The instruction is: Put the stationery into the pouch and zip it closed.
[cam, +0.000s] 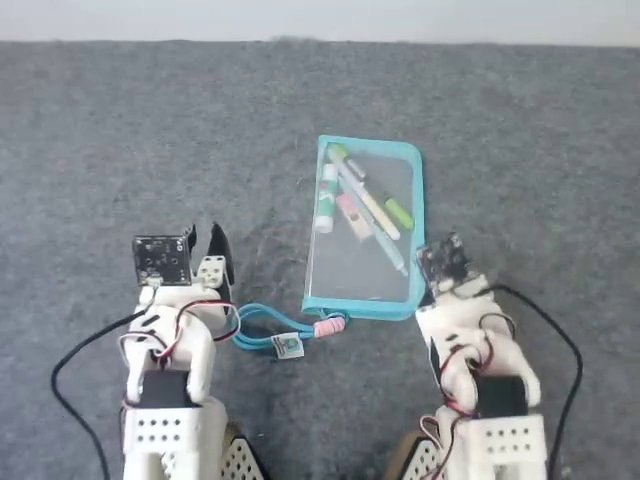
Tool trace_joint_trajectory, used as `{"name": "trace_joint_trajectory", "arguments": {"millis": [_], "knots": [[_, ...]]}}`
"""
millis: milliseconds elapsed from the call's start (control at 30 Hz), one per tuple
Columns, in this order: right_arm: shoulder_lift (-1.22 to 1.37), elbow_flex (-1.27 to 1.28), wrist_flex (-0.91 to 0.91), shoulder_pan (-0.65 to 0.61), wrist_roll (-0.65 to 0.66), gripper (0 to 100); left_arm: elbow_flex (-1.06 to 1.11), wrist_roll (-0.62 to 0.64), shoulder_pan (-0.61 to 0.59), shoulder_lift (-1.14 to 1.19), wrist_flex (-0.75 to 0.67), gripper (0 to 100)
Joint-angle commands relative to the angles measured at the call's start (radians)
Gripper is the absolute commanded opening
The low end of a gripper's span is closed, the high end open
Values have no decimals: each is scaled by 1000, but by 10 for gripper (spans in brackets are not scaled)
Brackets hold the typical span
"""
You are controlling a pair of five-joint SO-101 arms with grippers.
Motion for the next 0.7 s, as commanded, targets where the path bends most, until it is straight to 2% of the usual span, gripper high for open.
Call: {"name": "trace_joint_trajectory", "arguments": {"millis": [0,167,300,367,533,667], "knots": [[-162,61,42,77,20,9,-5,12,-3,-9,-49,100],[-111,118,41,163,-20,9,-5,-6,86,-3,-49,99],[-127,126,67,173,-91,9,-5,-137,176,-2,-37,98],[-130,126,94,173,-110,9,-5,-199,193,-3,34,98],[-131,124,216,173,-110,9,-5,-281,192,-9,330,99],[-131,124,286,173,-110,8,-7,-327,192,-11,454,99]]}}
